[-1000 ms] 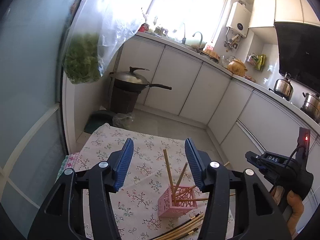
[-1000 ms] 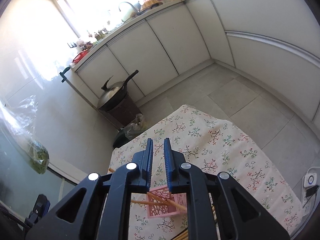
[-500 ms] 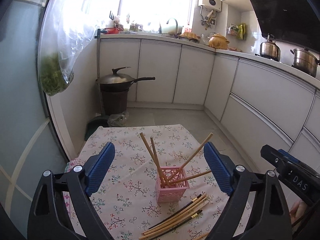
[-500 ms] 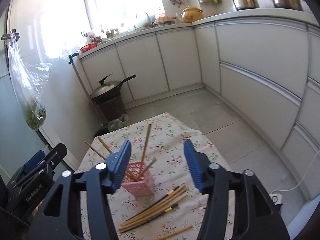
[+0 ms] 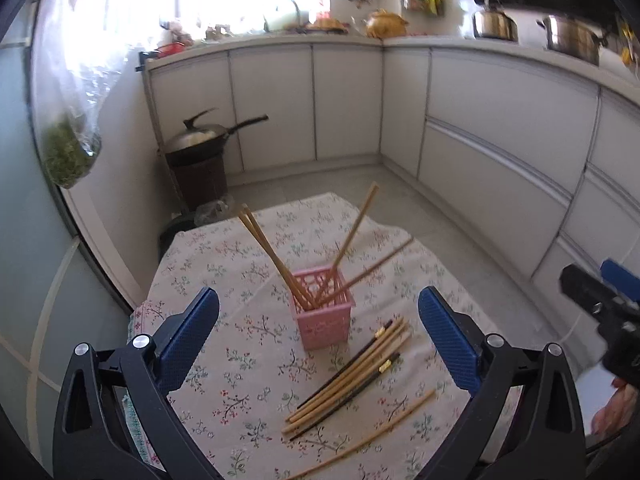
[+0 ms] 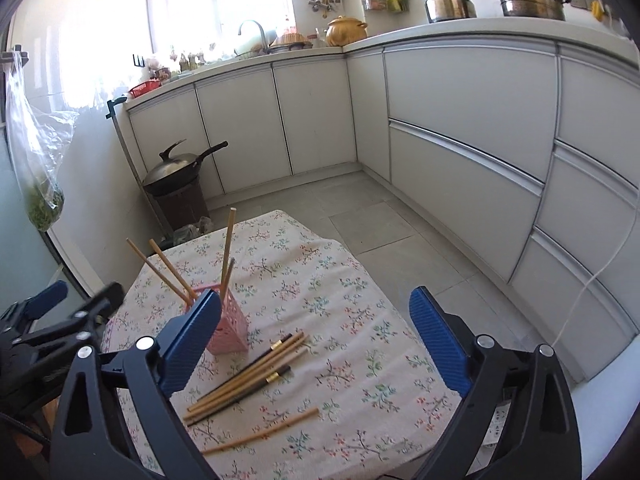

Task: Organize utensils
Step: 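Withdraw both open tools from the holder, then lower the left tool onto the pile and grasp a chopstick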

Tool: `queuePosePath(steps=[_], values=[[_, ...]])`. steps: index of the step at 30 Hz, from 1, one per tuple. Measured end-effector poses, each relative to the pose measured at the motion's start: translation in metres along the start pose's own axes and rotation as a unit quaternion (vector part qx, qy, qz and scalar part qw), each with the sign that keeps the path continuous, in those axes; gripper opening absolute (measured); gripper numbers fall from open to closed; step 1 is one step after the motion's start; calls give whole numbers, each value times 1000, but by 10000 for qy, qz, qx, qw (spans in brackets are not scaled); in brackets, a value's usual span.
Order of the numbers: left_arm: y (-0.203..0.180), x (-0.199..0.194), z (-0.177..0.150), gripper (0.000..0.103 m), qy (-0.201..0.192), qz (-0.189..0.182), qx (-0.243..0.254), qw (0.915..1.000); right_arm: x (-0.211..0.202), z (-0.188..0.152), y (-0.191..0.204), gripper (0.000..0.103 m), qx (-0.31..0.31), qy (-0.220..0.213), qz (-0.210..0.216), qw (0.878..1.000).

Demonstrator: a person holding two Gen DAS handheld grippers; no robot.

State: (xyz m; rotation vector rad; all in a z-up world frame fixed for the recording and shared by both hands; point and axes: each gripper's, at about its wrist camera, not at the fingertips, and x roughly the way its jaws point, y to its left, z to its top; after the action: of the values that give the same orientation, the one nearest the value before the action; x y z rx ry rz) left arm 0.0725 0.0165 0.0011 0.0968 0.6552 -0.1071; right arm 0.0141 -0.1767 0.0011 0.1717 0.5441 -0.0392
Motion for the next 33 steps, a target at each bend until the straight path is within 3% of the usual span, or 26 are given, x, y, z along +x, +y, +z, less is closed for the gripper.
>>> queuePosePath(steps=[3, 7, 10, 14, 17, 21, 27, 29, 30, 33], values=[[-17, 33, -24, 96, 892, -408, 651, 9930, -15, -30, -31, 96, 154, 162, 124, 9997], [-49, 76, -70, 96, 1912, -782, 1604, 9652, -9, -76, -72, 96, 432, 827, -201, 9954], [-72, 97, -98, 96, 2367, -1066, 2073, 9432, 2, -82, -97, 96, 1173, 1395, 139, 9832], [-97, 118, -117, 96, 2761, -1436, 2388, 9198, -4, -83, -117, 96, 1534, 1210, 4, 9807], [-113, 140, -126, 96, 3044, -1526, 2591, 9038, 0, -86, -126, 96, 1754, 1385, 180, 9745], [-128, 160, -124, 95, 3230, -1634, 2646, 8938, 6, -91, -137, 96, 1960, 1601, 262, 9671], [-146, 191, -114, 86, 3488, -1728, 2433, 8884, 16, -95, -149, 96, 2205, 1855, 259, 9572], [-154, 198, -119, 68, 3613, -1694, 2536, 8812, 20, -95, -151, 96, 2242, 1907, 265, 9553], [-157, 201, -122, 66, 3678, -1651, 2593, 8776, 21, -96, -152, 96, 2261, 1934, 276, 9543], [-156, 201, -121, 55, 3678, -1632, 2511, 8804, 27, -100, -153, 96, 2355, 2068, 336, 9490]])
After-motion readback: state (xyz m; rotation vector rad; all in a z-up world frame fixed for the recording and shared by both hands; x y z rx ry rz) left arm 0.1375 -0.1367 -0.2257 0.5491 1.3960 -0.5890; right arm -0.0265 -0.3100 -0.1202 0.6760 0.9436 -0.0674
